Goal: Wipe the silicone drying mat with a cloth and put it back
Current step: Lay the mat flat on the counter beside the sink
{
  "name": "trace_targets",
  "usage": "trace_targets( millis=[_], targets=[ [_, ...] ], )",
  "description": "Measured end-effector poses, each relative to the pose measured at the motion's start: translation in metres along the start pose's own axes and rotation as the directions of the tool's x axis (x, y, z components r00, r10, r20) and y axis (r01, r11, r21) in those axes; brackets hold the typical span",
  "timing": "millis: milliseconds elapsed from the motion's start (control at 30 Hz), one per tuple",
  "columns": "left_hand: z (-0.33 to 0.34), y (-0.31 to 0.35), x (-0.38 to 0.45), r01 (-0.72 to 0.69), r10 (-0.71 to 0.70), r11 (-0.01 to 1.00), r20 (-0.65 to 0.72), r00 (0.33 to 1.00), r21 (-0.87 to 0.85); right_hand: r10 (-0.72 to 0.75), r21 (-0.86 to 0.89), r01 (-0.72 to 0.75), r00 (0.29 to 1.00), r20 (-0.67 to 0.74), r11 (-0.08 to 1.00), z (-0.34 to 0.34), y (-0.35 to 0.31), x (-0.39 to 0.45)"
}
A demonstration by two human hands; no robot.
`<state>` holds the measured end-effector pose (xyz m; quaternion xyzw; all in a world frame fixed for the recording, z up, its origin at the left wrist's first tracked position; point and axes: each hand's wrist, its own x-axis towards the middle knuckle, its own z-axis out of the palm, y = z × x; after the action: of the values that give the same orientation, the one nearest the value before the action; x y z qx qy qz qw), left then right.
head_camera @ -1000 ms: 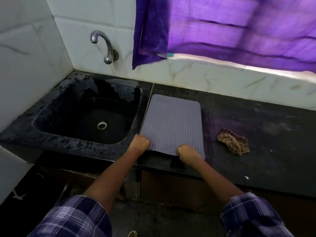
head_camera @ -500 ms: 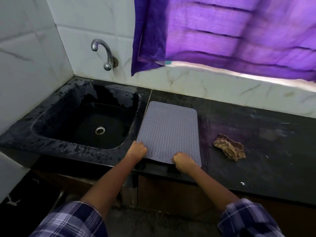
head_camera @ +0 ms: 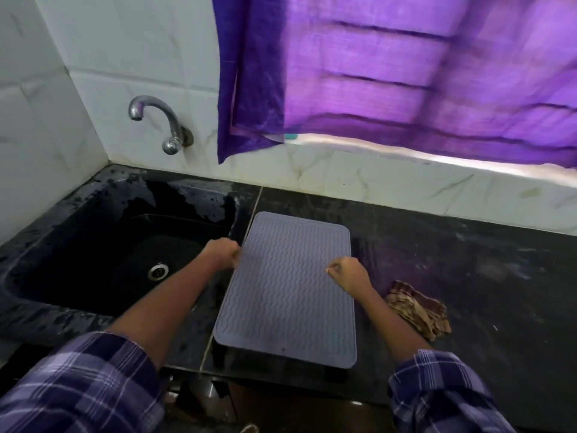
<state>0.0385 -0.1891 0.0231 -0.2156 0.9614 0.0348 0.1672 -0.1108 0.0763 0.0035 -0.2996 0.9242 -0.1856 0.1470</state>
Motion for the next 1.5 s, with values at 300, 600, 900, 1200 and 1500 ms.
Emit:
trace_targets(
  millis=[300,600,900,1200,1500],
  targets=[
    [-0.019,-0.017,0.174,-0.028,0.006,0.979,-0.110,0.994,-0.201,0.209,-0.065,-0.220,0.967,-0.145,0.973,-0.003,0.029,0.144],
    [-0.022,-0.014,0.232,-0.042,0.041,0.989,-0.014,0.999,-0.142,0.305,0.002,-0.308,0.938,-0.163,0.951,-0.001,0.041,0.206],
    [-0.047,-0.025,0.224,0.019,-0.031,0.990,-0.086,0.996,-0.138,0.161,-0.012,-0.169,0.955,-0.251,0.986,-0.026,0.025,0.208],
    [-0.048,-0.021,0.231,0.013,-0.034,0.983,-0.111,0.993,-0.183,0.263,0.015,-0.267,0.933,-0.245,0.963,-0.031,0.023,0.207],
    [-0.041,-0.012,0.243,0.045,-0.056,0.988,-0.067,0.996,-0.148,0.286,0.034,-0.285,0.930,-0.230,0.958,-0.028,0.028,0.211]
  ],
)
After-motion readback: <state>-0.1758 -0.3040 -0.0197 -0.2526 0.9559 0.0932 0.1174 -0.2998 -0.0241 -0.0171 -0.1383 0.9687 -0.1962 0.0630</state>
